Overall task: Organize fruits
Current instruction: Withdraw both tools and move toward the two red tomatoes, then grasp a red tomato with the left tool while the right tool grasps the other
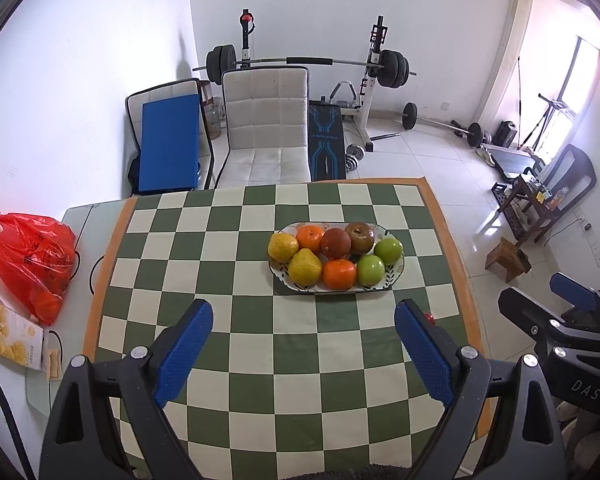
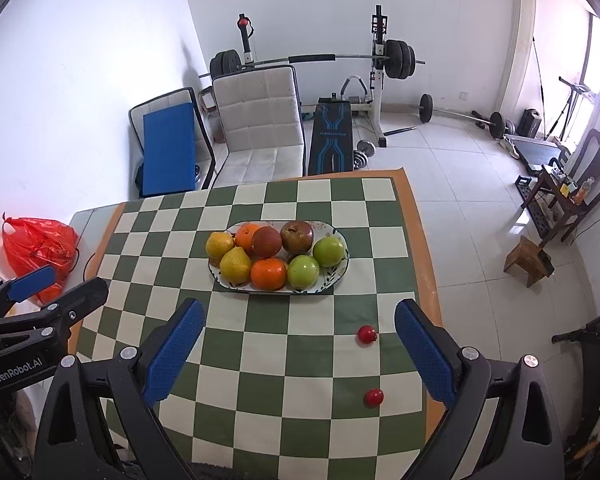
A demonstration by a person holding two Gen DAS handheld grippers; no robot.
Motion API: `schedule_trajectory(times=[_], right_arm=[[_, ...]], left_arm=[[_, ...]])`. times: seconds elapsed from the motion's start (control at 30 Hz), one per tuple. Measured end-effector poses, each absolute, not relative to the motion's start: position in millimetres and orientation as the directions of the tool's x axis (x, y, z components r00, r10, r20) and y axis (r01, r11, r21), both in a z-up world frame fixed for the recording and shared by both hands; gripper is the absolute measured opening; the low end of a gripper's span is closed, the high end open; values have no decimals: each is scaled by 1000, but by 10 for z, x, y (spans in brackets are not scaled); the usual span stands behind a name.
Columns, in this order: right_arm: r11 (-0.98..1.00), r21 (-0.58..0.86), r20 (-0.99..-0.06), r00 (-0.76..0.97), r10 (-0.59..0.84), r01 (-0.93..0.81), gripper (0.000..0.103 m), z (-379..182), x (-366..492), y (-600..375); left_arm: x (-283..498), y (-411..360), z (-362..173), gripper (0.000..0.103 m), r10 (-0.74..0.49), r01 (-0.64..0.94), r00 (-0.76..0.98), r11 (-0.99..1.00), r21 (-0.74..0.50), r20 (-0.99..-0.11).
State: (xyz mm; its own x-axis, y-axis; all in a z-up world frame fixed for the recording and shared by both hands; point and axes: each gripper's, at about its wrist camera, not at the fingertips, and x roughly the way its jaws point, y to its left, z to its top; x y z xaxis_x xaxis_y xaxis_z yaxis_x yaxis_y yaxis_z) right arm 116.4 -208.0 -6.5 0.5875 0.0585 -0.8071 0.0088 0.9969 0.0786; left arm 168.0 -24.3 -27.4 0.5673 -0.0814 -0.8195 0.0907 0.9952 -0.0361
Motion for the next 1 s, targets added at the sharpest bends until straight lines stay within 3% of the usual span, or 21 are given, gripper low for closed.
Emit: schedule_trajectory(times=[0.6,0.7,0.87,1.0], right_arm=[[992,124,-787,610,91,11,98,106,997,-2179],[989,146,-786,609,107,14,98,67,1047,-2213],[975,216,-803,579,143,59,100,-181,1211,-2433],[961,233,-850,510,129,146,100,-684,1399,-2785]], left_arm=[[1568,-281,-231,93,-78,82,579,996,-37,-811],[1613,-303,-303,102,-73,81,560,996,-33,-825],[1866,-396,-605,103,21,41,520,998,49,-854],[2125,-538,-1033,103,68,50,436,994,100,-897]])
